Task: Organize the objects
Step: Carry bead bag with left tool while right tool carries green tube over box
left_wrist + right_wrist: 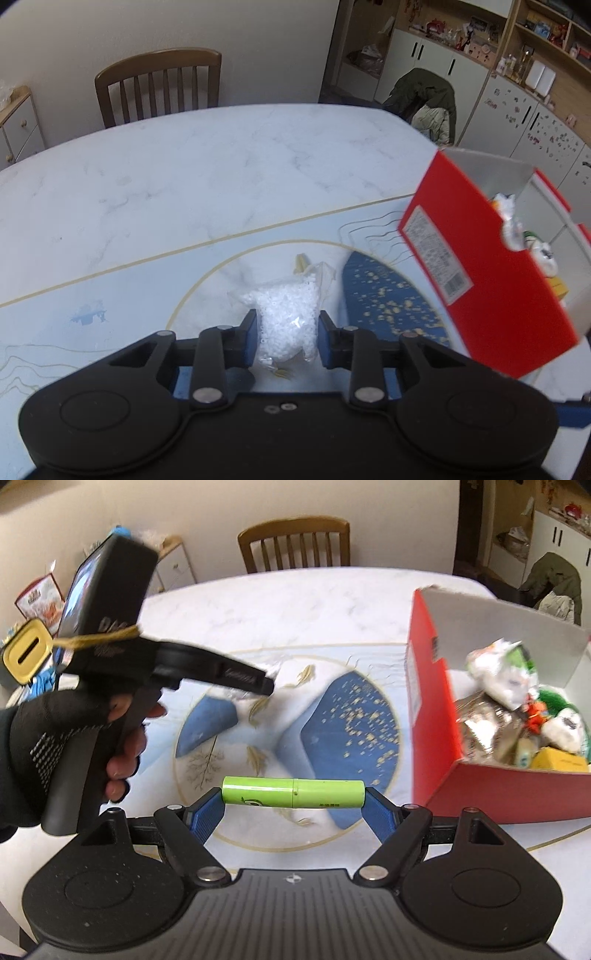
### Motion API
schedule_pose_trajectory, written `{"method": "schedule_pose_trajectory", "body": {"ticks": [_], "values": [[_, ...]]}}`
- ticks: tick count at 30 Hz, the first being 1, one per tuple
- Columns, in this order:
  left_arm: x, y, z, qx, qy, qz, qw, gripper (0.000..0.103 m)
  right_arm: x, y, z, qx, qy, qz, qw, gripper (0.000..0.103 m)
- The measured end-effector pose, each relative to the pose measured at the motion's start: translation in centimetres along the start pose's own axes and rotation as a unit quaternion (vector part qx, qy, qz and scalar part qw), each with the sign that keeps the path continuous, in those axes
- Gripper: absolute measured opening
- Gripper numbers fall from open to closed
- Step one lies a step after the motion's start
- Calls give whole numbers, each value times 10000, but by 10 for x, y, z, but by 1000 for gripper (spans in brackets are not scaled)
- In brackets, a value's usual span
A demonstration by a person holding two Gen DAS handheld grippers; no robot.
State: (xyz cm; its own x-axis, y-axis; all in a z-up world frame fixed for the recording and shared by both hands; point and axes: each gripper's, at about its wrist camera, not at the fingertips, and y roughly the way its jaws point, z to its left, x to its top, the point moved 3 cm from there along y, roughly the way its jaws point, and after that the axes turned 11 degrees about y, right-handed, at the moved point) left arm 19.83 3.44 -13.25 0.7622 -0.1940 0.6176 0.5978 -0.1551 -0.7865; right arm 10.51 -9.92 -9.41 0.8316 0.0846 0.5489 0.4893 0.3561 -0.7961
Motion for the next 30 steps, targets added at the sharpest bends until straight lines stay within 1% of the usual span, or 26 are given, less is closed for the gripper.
{"method": "schedule_pose_trajectory", "body": {"ticks": [8,15,23,30], "values": [[12,-42,-19,-153,-22,-287,9995,29,12,-34,-20,24,100,-284,9995,81],[25,-74,-47,-288,93,-526,9982,29,21,-57,-38,58,126,-516,9986,81],[36,-90,-85,-405,240,-605,9971,29,34,-84,-73,13,131,-758,9970,81],[46,-92,-123,-418,283,-648,9966,29,50,-101,-113,-43,140,-951,9954,81]]}}
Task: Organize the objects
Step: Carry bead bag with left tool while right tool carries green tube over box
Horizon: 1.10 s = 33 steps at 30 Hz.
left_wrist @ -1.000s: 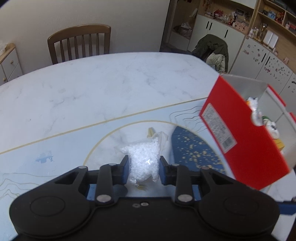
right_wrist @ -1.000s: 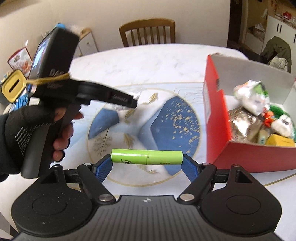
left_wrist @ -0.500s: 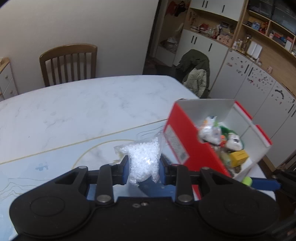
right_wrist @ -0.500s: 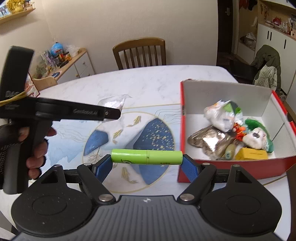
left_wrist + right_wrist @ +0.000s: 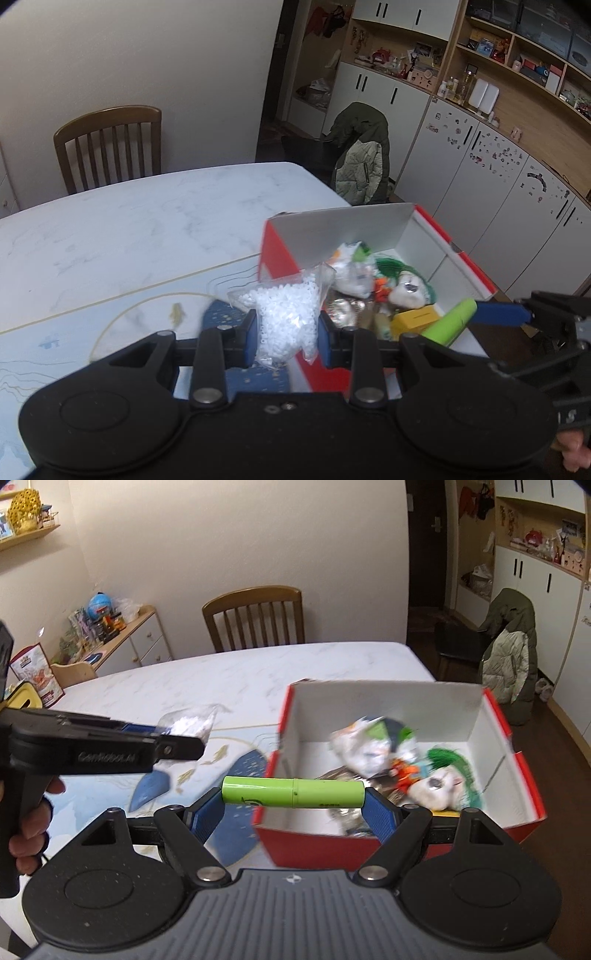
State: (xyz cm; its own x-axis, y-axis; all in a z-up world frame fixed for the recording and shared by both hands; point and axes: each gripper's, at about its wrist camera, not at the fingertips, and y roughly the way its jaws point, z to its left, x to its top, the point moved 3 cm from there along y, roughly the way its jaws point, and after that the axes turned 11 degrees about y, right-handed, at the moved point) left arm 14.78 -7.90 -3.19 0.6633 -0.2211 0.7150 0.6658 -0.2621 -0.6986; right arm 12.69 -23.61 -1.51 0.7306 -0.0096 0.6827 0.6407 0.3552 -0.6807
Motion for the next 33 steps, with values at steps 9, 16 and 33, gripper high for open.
{"method": "schedule_pose_trajectory", "body": {"ticks": [9,16,33], "values": [[13,17,-47,15,105,45,9999,29,20,-2,-48,2,-156,-49,9999,81],[20,42,-75,90,197,201,9996,29,36,9,-86,-137,-391,-16,9991,81],[25,121,-98,446,196,942,9944,30,63,93,-137,-160,-818,576,9949,81]]}}
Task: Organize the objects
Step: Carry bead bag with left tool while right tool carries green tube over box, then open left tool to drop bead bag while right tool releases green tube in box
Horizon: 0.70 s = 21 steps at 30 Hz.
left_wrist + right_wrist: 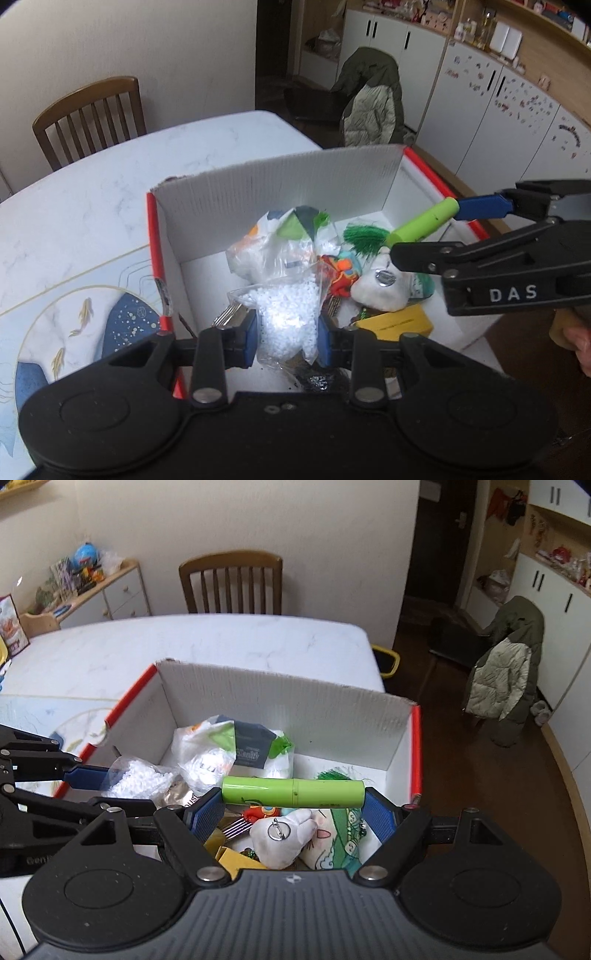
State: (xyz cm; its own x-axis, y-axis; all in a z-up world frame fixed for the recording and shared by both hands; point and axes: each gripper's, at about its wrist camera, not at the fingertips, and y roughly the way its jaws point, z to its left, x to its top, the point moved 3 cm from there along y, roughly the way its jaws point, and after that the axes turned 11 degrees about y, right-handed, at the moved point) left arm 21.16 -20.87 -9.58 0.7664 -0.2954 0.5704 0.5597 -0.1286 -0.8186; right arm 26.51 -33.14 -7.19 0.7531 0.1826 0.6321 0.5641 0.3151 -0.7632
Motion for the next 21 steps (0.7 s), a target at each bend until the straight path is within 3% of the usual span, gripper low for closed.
{"method": "schedule_pose_trajectory", "body": {"ticks": [9,21], "values": [[1,30,-1,35,-24,393,9992,30,4,42,-4,-6,-77,541,9985,81],[2,46,-7,-98,-59,624,9980,30,0,65,-11,112,-42,1058,9943,81]]}}
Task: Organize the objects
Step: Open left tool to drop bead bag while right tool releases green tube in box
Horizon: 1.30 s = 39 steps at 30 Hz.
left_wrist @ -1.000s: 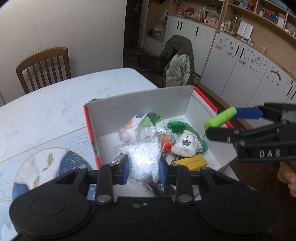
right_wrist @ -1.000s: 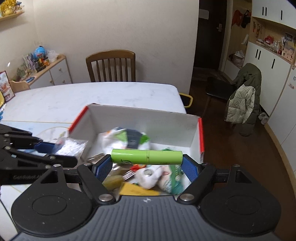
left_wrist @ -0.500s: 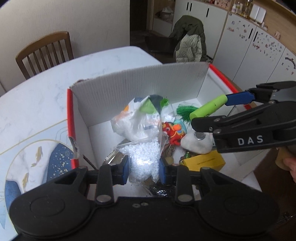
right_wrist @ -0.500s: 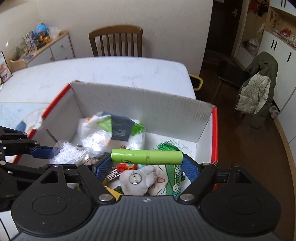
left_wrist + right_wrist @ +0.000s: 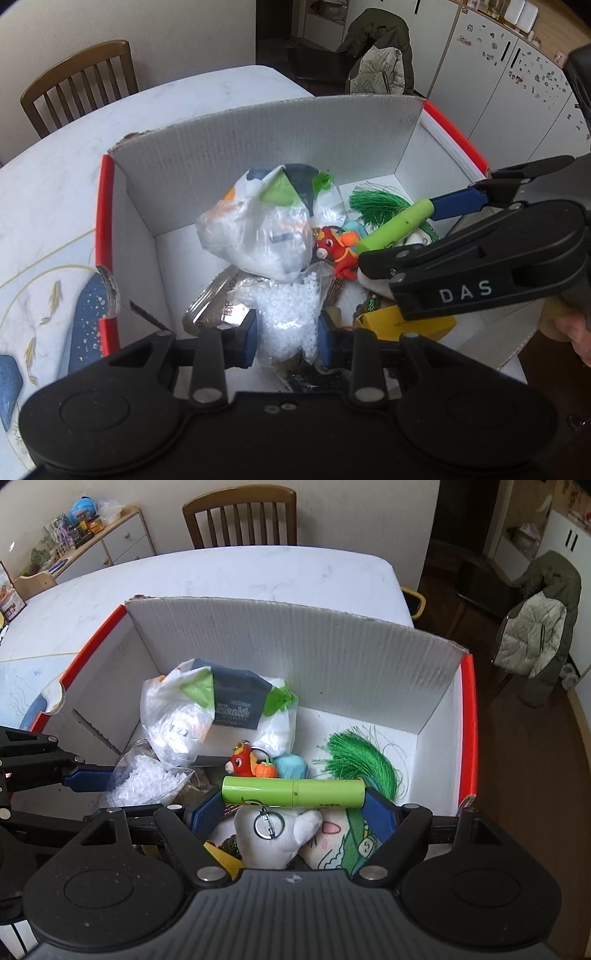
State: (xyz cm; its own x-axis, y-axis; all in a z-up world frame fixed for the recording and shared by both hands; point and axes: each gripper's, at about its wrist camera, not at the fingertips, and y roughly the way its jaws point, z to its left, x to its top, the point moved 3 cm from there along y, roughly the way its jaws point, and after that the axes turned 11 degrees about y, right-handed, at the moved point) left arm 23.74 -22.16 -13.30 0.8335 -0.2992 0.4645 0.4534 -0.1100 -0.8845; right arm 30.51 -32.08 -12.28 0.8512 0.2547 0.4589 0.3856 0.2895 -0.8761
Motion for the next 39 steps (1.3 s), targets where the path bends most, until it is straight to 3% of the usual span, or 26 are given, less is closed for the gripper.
{"method": "schedule_pose_trajectory", "body": {"ticks": [14,18,21,39], "values": [[2,8,5,-64,-245,160,9996,34,1,0,2,119,-146,-1,9998,81],[1,4,6,-66,-252,130,9996,43,-1,-8,1,224,-215,-113,9995,81],[0,-1,6,-39,-251,40,9997,53,-2,-17,0,313,-200,-194,9991,81],[-9,-57,-4,44,-148,-692,9975,73,-17,-81,9,668,-173,-907,9935,84]]}}
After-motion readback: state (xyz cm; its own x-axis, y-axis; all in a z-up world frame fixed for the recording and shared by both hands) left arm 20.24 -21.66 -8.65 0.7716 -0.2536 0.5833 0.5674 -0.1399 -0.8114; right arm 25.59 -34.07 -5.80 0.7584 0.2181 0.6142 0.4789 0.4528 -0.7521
